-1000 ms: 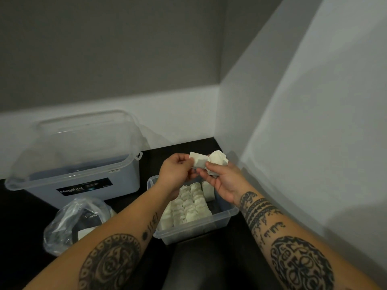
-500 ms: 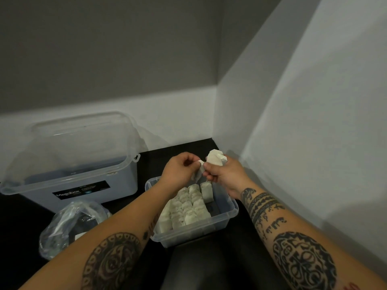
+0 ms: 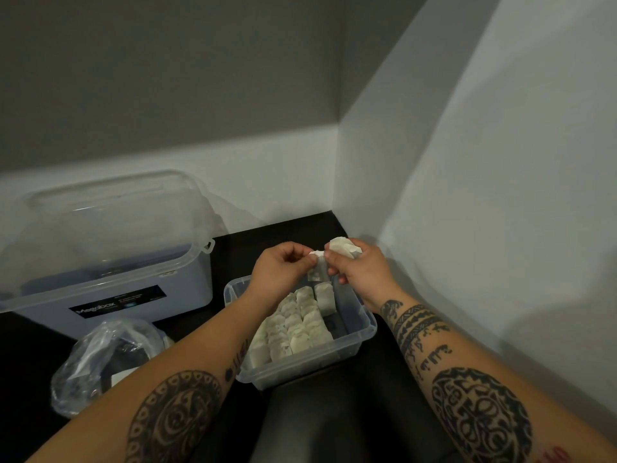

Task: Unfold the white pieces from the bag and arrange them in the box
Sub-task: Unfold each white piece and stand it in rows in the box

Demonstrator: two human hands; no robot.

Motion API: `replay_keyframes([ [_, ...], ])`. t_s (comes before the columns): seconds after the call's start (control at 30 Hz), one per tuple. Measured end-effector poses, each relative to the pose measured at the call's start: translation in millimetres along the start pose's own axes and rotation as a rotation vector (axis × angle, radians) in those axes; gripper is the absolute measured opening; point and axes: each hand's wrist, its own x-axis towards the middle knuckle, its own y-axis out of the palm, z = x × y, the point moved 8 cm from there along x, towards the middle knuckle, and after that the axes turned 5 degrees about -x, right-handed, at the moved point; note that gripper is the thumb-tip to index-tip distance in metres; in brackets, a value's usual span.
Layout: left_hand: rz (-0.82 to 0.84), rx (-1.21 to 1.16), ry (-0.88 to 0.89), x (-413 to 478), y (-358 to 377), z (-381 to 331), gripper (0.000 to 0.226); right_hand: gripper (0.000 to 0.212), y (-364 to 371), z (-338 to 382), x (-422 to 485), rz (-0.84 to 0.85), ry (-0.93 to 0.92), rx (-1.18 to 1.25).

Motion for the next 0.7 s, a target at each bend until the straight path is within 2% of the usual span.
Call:
replay_keyframes([
  [0.1, 0.012, -0.038, -0.052, -1.2, 1.2, 12.4, 0.004, 0.019, -11.1, -12.0, 0.1, -0.063, 0.112, 0.238],
  [0.27, 0.024, 0.108, -0.109, 1.7, 11.1, 28.8, 0.005, 0.039, -17.5, -28.4, 2.1, -0.132, 0.23, 0.546],
  [0.4, 0.089, 0.264, -0.135, 5.4, 23.6, 40.7, 0.005, 0.045, -15.3, -29.8, 4.3, -0.147, 0.23, 0.585],
  [0.5, 0.129, 0.363, -0.199, 7.8, 35.4, 54.7, 0.006, 0.041, -14.6, -29.0, 6.6, -0.146, 0.226, 0.583],
  [0.7, 0.024, 0.398, -0.307, 13.3, 44.2, 82.1, 0.012, 0.038, -15.4, -31.9, 8.9, -0.158, 0.231, 0.542],
])
